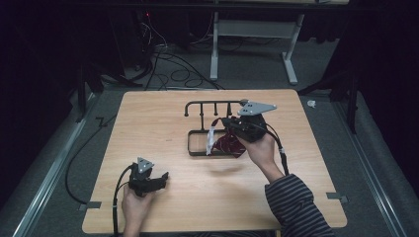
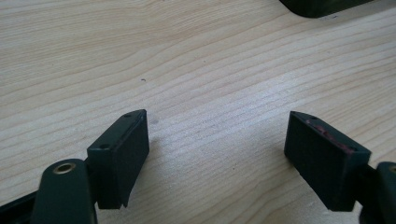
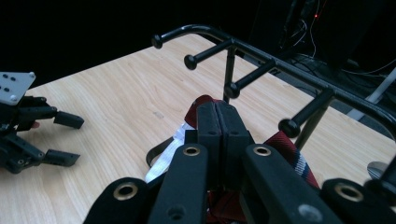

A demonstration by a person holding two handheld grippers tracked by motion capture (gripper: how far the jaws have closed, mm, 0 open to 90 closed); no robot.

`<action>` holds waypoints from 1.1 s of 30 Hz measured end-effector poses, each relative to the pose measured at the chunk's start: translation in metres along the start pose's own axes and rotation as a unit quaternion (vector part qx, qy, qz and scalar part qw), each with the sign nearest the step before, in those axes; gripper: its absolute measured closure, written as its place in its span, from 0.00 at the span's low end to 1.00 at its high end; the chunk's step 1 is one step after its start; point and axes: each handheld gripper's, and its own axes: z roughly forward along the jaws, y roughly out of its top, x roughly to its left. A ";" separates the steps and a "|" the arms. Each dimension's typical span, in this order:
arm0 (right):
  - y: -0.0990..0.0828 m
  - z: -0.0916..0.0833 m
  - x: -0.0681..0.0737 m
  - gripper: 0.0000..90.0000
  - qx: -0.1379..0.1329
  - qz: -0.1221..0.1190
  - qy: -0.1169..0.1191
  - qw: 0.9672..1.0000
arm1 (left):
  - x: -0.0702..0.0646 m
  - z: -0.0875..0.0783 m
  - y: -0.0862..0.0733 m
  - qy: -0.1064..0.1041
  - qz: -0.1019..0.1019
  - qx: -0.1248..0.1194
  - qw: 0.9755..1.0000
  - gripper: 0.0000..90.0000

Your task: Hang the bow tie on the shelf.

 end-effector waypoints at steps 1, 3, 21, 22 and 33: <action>0.001 0.001 0.000 1.00 -0.002 0.000 0.000 1.000 | 0.000 0.000 0.000 0.000 0.000 0.000 1.000 0.25; 0.005 0.004 -0.001 1.00 -0.001 0.002 -0.001 1.000 | 0.000 0.000 0.000 0.000 0.000 0.000 1.000 0.25; 0.021 0.023 -0.013 1.00 0.008 0.023 -0.016 1.000 | 0.000 0.000 0.000 0.000 0.000 0.000 1.000 0.25; 0.021 0.024 -0.013 1.00 0.008 0.027 -0.016 0.999 | 0.000 0.000 0.000 0.000 0.000 0.001 1.000 0.25; 0.022 0.031 -0.019 1.00 0.017 0.038 -0.036 0.998 | 0.000 0.000 0.000 0.000 0.000 0.000 1.000 0.25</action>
